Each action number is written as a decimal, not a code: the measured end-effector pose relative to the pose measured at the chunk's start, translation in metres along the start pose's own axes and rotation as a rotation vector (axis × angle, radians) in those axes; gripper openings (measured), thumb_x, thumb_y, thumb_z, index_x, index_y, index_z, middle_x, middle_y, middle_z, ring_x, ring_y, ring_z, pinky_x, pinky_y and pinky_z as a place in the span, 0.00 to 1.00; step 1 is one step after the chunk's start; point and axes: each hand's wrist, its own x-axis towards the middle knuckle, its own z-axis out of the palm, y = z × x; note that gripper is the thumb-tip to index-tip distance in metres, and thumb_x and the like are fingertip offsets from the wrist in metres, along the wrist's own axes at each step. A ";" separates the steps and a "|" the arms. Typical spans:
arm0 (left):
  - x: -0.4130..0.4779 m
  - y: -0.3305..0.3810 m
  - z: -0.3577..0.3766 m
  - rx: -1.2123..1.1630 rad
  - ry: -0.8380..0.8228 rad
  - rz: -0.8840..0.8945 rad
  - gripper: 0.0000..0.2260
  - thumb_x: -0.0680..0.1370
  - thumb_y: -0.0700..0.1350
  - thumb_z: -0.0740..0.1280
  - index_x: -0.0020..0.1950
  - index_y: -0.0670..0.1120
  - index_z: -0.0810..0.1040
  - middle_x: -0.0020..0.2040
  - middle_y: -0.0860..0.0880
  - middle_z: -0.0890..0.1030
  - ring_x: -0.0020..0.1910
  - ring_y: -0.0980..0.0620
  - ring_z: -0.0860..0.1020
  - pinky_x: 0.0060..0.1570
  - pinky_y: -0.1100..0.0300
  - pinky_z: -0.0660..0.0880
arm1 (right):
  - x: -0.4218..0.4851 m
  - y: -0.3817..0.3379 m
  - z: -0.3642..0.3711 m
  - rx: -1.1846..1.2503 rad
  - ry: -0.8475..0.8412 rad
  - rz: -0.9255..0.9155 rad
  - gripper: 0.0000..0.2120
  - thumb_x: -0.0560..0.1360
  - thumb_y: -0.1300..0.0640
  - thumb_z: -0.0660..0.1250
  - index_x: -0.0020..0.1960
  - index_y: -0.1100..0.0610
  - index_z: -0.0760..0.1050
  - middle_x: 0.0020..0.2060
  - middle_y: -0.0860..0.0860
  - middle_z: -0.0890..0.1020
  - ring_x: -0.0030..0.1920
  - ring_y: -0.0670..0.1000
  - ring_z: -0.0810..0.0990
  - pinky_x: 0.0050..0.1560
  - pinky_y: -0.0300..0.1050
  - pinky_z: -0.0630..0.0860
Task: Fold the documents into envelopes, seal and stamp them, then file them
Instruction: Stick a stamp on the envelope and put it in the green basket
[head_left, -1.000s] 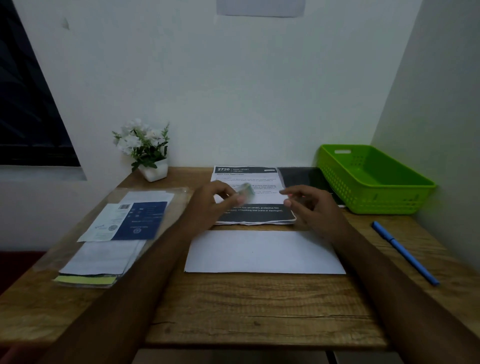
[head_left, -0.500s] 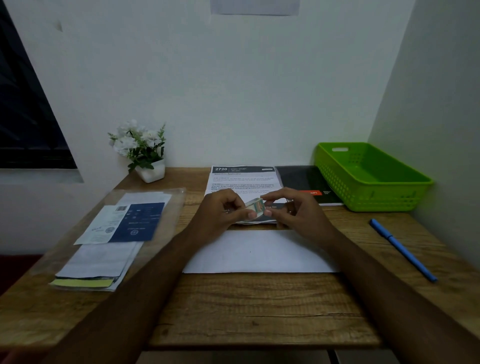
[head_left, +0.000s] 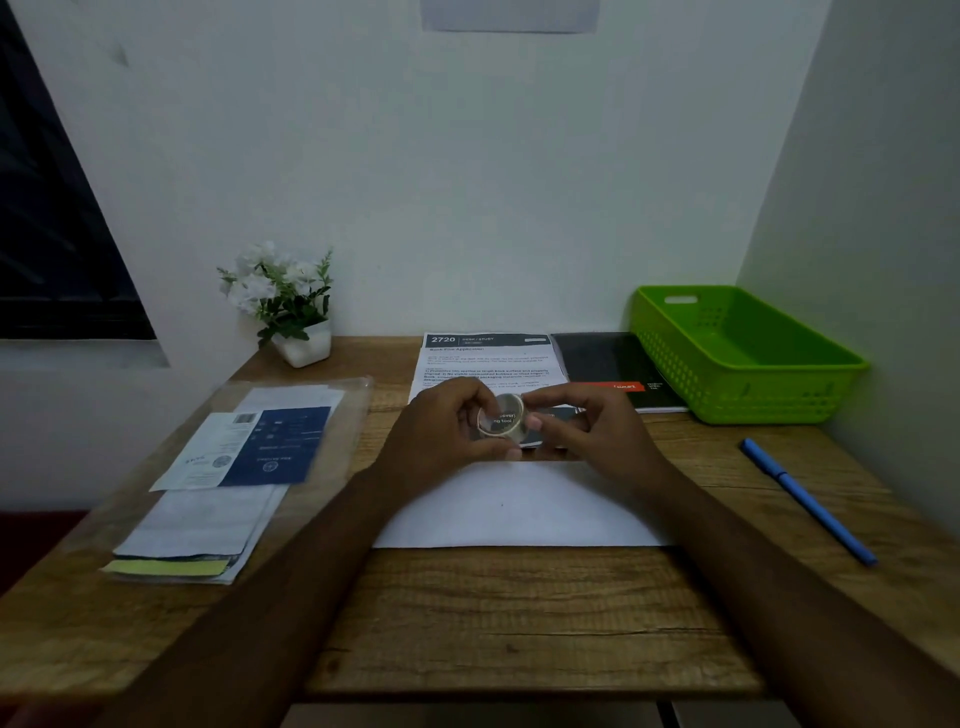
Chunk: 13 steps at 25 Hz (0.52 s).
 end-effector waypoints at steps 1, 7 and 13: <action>-0.001 0.002 0.000 0.035 -0.001 -0.024 0.24 0.59 0.56 0.80 0.50 0.54 0.74 0.36 0.53 0.77 0.33 0.57 0.73 0.32 0.57 0.70 | -0.001 0.001 0.003 0.010 -0.006 -0.006 0.13 0.68 0.60 0.75 0.52 0.56 0.82 0.48 0.51 0.86 0.38 0.60 0.85 0.42 0.51 0.83; 0.000 0.002 0.000 0.142 0.012 0.007 0.29 0.60 0.67 0.73 0.56 0.54 0.77 0.43 0.56 0.81 0.38 0.58 0.78 0.37 0.53 0.78 | -0.001 -0.004 0.006 0.008 0.010 -0.019 0.10 0.70 0.65 0.73 0.50 0.56 0.80 0.48 0.52 0.85 0.35 0.57 0.85 0.33 0.40 0.80; 0.000 0.003 0.002 0.142 0.036 0.031 0.27 0.61 0.68 0.71 0.52 0.54 0.78 0.42 0.57 0.81 0.37 0.57 0.77 0.35 0.55 0.77 | 0.000 -0.001 0.006 -0.034 0.042 -0.037 0.04 0.72 0.65 0.72 0.44 0.59 0.79 0.46 0.54 0.85 0.37 0.57 0.86 0.37 0.49 0.83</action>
